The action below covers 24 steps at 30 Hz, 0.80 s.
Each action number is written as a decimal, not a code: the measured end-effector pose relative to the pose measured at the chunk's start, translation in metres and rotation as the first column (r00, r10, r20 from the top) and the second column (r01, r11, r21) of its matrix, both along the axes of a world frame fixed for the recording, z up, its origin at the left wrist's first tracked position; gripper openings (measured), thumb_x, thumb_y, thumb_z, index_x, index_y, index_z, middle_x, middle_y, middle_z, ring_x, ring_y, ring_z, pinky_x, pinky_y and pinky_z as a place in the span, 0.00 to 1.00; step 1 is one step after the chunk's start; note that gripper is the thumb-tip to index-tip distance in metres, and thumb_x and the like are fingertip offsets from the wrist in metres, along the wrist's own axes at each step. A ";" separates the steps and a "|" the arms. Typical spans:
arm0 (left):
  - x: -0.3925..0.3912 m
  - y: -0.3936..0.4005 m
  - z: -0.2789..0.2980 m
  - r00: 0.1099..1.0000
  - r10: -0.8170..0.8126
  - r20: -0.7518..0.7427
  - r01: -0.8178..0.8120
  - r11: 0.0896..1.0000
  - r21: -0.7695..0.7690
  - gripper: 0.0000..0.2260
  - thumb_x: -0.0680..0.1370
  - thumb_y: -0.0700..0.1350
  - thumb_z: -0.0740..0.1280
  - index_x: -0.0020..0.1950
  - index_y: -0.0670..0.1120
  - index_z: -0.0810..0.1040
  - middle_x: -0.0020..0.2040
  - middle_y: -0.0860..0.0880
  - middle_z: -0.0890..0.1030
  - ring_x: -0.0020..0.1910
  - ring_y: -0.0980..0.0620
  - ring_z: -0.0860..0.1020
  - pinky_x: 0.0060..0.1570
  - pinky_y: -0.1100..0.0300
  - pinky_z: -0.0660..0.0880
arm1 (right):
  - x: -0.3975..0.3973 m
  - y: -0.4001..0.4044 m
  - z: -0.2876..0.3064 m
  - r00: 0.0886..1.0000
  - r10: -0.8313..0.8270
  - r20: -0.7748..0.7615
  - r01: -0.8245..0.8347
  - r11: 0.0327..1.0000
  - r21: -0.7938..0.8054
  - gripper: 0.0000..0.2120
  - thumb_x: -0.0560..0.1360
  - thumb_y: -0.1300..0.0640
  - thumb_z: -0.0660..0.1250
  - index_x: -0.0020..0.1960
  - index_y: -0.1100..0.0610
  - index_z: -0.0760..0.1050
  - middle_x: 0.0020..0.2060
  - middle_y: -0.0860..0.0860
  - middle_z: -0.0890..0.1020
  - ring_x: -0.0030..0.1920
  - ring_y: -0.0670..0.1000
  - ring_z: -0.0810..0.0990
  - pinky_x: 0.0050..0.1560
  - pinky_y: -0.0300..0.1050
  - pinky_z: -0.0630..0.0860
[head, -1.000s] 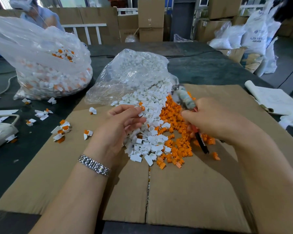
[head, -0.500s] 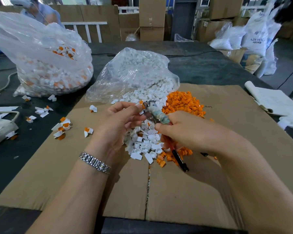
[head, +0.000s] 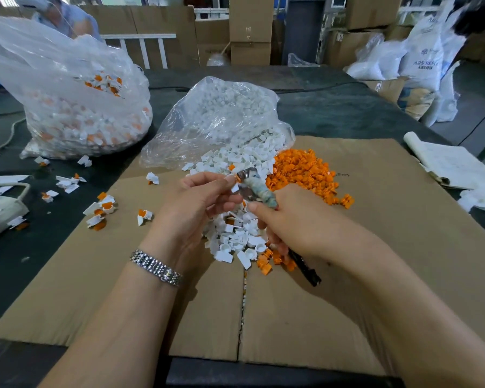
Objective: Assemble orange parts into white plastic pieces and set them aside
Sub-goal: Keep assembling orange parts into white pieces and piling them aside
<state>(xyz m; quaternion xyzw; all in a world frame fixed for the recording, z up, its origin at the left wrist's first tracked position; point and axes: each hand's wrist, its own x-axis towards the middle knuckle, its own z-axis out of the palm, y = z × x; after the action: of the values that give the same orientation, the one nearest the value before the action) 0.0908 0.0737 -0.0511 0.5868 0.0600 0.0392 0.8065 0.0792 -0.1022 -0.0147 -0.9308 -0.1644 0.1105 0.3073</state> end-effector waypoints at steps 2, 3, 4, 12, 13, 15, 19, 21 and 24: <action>0.001 0.002 0.000 1.000 0.000 0.007 0.000 1.000 -0.014 0.07 0.76 0.38 0.74 0.38 0.44 0.86 0.35 0.45 0.84 0.36 0.50 0.86 0.34 0.65 0.80 | 0.003 -0.008 0.007 0.987 0.038 -0.158 -0.018 0.992 0.123 0.25 0.83 0.44 0.59 0.51 0.66 0.77 0.35 0.62 0.83 0.32 0.53 0.79 0.37 0.51 0.79; 0.002 0.005 0.000 1.000 0.016 0.012 -0.015 1.000 -0.015 0.06 0.76 0.39 0.74 0.39 0.44 0.86 0.34 0.45 0.84 0.36 0.50 0.86 0.34 0.65 0.80 | 0.004 -0.013 0.010 0.966 0.058 -0.252 -0.011 0.983 0.183 0.23 0.83 0.44 0.59 0.54 0.65 0.77 0.35 0.58 0.84 0.33 0.52 0.82 0.37 0.48 0.80; 0.002 0.007 0.001 0.999 0.040 0.015 -0.040 0.999 -0.014 0.06 0.76 0.39 0.74 0.39 0.44 0.86 0.34 0.45 0.84 0.37 0.50 0.86 0.35 0.65 0.80 | 0.005 -0.019 0.013 0.948 0.072 -0.311 -0.005 0.977 0.211 0.21 0.83 0.44 0.59 0.56 0.63 0.77 0.35 0.55 0.84 0.34 0.51 0.84 0.38 0.46 0.81; -0.012 0.057 0.008 0.814 0.537 0.221 -0.500 0.453 0.739 0.09 0.78 0.44 0.71 0.40 0.54 0.85 0.31 0.53 0.83 0.27 0.58 0.79 0.30 0.58 0.76 | 0.030 -0.054 -0.008 0.946 -0.270 0.178 0.305 0.928 -0.215 0.23 0.78 0.35 0.61 0.42 0.56 0.71 0.40 0.55 0.78 0.42 0.56 0.79 0.47 0.56 0.79; -0.018 0.065 0.010 0.780 0.575 0.245 -0.501 0.340 0.796 0.08 0.77 0.43 0.70 0.42 0.54 0.85 0.33 0.57 0.82 0.28 0.57 0.78 0.33 0.58 0.74 | 0.032 -0.057 -0.014 0.935 -0.277 0.224 0.333 0.901 -0.278 0.23 0.77 0.35 0.61 0.44 0.56 0.71 0.45 0.56 0.77 0.47 0.58 0.78 0.52 0.59 0.78; -0.026 0.075 0.010 0.768 0.601 0.221 -0.427 0.223 0.877 0.09 0.76 0.41 0.70 0.52 0.52 0.86 0.43 0.55 0.83 0.37 0.53 0.77 0.39 0.57 0.70 | 0.034 -0.059 -0.024 0.911 -0.283 0.300 0.383 0.849 -0.364 0.23 0.77 0.34 0.61 0.49 0.55 0.70 0.52 0.57 0.75 0.54 0.60 0.76 0.56 0.61 0.75; -0.028 0.072 0.006 0.926 0.365 0.099 -0.225 0.321 0.920 0.13 0.76 0.36 0.70 0.56 0.50 0.86 0.50 0.51 0.83 0.44 0.52 0.79 0.43 0.59 0.71 | 0.037 -0.054 -0.035 0.896 -0.266 0.354 0.409 0.804 -0.432 0.28 0.75 0.31 0.61 0.56 0.56 0.73 0.60 0.58 0.74 0.60 0.61 0.74 0.58 0.58 0.73; -0.027 0.065 0.003 0.976 0.214 -0.051 -0.037 0.387 0.921 0.13 0.76 0.39 0.73 0.58 0.52 0.84 0.49 0.55 0.83 0.48 0.56 0.80 0.43 0.63 0.71 | 0.039 -0.051 -0.038 0.901 -0.242 0.361 0.396 0.798 -0.455 0.30 0.75 0.30 0.60 0.59 0.56 0.72 0.62 0.59 0.73 0.62 0.61 0.73 0.57 0.59 0.70; -0.023 0.060 0.001 0.982 0.127 -0.139 0.087 0.350 0.933 0.09 0.80 0.44 0.71 0.58 0.56 0.83 0.47 0.60 0.83 0.49 0.58 0.78 0.43 0.62 0.71 | 0.041 -0.048 -0.040 0.904 -0.209 0.373 0.381 0.788 -0.483 0.32 0.75 0.29 0.57 0.63 0.55 0.71 0.64 0.60 0.72 0.64 0.61 0.71 0.59 0.60 0.69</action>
<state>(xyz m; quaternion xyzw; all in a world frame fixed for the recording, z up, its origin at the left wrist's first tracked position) 0.0674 0.1333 -0.0506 0.9416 0.1094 0.0210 0.3178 0.1198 -0.1505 -0.0545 -0.9989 -0.0216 -0.0400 0.0147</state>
